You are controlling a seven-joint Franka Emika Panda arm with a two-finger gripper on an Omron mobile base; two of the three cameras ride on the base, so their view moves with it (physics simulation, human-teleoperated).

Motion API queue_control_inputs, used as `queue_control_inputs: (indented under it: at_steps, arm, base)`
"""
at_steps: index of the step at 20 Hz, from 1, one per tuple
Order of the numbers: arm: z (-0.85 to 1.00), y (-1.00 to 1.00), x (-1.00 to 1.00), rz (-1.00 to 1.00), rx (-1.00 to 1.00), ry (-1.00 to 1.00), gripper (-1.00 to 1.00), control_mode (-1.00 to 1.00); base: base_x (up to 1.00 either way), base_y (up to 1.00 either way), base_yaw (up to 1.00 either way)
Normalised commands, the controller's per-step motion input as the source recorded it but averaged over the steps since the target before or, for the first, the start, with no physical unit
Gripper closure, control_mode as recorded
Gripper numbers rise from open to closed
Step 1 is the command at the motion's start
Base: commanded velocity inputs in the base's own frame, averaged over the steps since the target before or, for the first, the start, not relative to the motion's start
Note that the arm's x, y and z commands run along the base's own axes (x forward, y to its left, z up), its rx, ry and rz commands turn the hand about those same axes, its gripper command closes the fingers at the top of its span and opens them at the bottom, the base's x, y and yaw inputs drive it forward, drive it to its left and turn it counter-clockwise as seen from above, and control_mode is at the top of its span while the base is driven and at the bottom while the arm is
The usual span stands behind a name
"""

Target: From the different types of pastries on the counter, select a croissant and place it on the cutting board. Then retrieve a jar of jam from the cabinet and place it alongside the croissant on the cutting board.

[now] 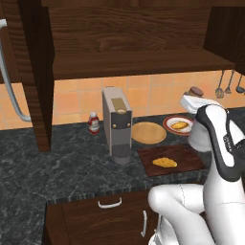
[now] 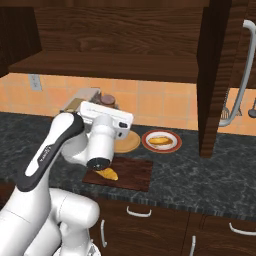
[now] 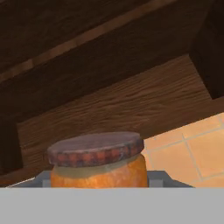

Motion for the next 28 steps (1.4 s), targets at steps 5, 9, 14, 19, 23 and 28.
queue_control_inputs:
  at_steps: [5,9,14,19,23,28]
  arm:
    - [-0.20,-0.42,0.00,0.04,0.03,0.41,1.00,-1.00]
    - [-0.26,-0.41,0.00,0.00,0.00,0.36,1.00,-1.00]
    - [-0.50,-0.21,0.12,0.00,-0.09,0.39,1.00,-1.00]
    - [-0.52,0.48,0.68,0.00,-0.40,0.63,1.00,-1.00]
    - [-0.52,0.46,0.58,0.00,-0.37,0.51,1.00,-1.00]
    - [-0.68,0.02,0.57,0.00,-0.20,0.48,1.00,-1.00]
  base:
    - [0.00,0.00,0.00]
    - [0.00,0.00,0.00]
    - [0.00,0.00,0.00]
    - [0.00,0.00,0.00]
    - [0.00,0.00,0.00]
    - [0.00,0.00,0.00]
